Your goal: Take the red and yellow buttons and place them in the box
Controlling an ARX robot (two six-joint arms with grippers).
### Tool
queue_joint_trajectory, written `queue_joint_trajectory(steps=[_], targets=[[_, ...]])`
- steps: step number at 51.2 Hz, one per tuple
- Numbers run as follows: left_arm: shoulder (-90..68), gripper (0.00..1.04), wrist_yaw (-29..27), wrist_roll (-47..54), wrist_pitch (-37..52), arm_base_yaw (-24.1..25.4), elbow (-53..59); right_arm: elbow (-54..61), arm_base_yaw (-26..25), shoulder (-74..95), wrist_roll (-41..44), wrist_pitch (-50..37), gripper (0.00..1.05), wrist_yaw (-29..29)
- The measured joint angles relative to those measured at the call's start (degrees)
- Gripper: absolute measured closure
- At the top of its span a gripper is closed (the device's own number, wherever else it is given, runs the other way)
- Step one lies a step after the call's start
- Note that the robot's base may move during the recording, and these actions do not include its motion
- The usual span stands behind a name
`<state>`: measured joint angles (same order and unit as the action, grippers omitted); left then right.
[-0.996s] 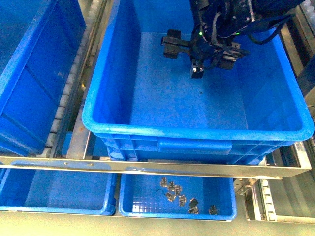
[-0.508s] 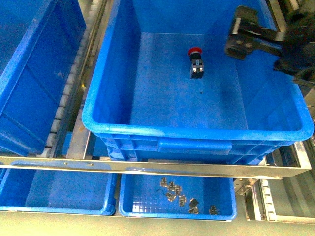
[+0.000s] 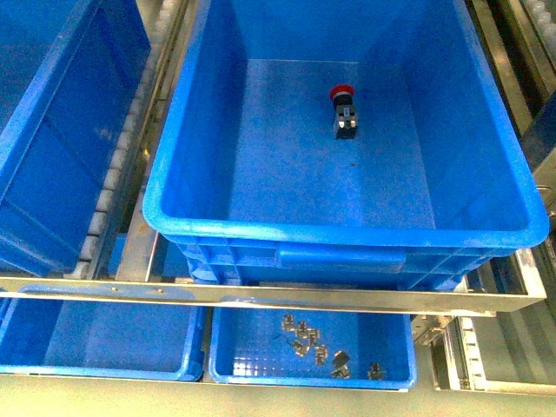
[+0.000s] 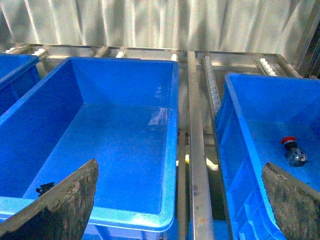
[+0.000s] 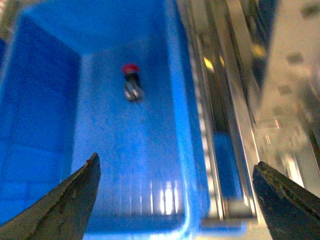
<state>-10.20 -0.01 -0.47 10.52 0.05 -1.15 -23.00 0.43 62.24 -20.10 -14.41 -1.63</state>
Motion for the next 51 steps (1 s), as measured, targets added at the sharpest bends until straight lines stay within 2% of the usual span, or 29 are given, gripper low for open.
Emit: queue_joint_trajectory(steps=[3, 7, 9, 15, 27, 33, 39, 51], targets=[[0.0, 0.08, 0.0, 0.0, 0.0, 0.0, 0.0, 6.3, -0.2, 0.1, 7.1, -16.2, 0.25, 1.2], [0.0, 0.08, 0.0, 0.0, 0.0, 0.0, 0.0, 11.1, -0.2, -1.1, 13.2, -28.3, 0.37, 1.6], [0.1, 0.08, 0.0, 0.0, 0.0, 0.0, 0.0, 12.3, -0.2, -2.7, 15.3, -31.6, 0.44, 1.7], [0.1, 0.08, 0.0, 0.0, 0.0, 0.0, 0.0, 14.1, -0.3, -7.1, 18.1, -32.2, 0.63, 1.6], [0.1, 0.08, 0.0, 0.0, 0.0, 0.0, 0.0, 18.2, -0.3, -14.5, 19.6, -27.6, 1.02, 1.6], [0.1, 0.08, 0.0, 0.0, 0.0, 0.0, 0.0, 19.2, -0.3, -18.3, 19.8, -25.1, 1.01, 1.6], [0.1, 0.08, 0.0, 0.0, 0.0, 0.0, 0.0, 21.7, -0.3, -19.5, 19.8, -26.8, 1.01, 1.7], [0.1, 0.08, 0.0, 0.0, 0.0, 0.0, 0.0, 21.7, -0.3, -28.2, 19.8, -19.0, 1.01, 1.6]])
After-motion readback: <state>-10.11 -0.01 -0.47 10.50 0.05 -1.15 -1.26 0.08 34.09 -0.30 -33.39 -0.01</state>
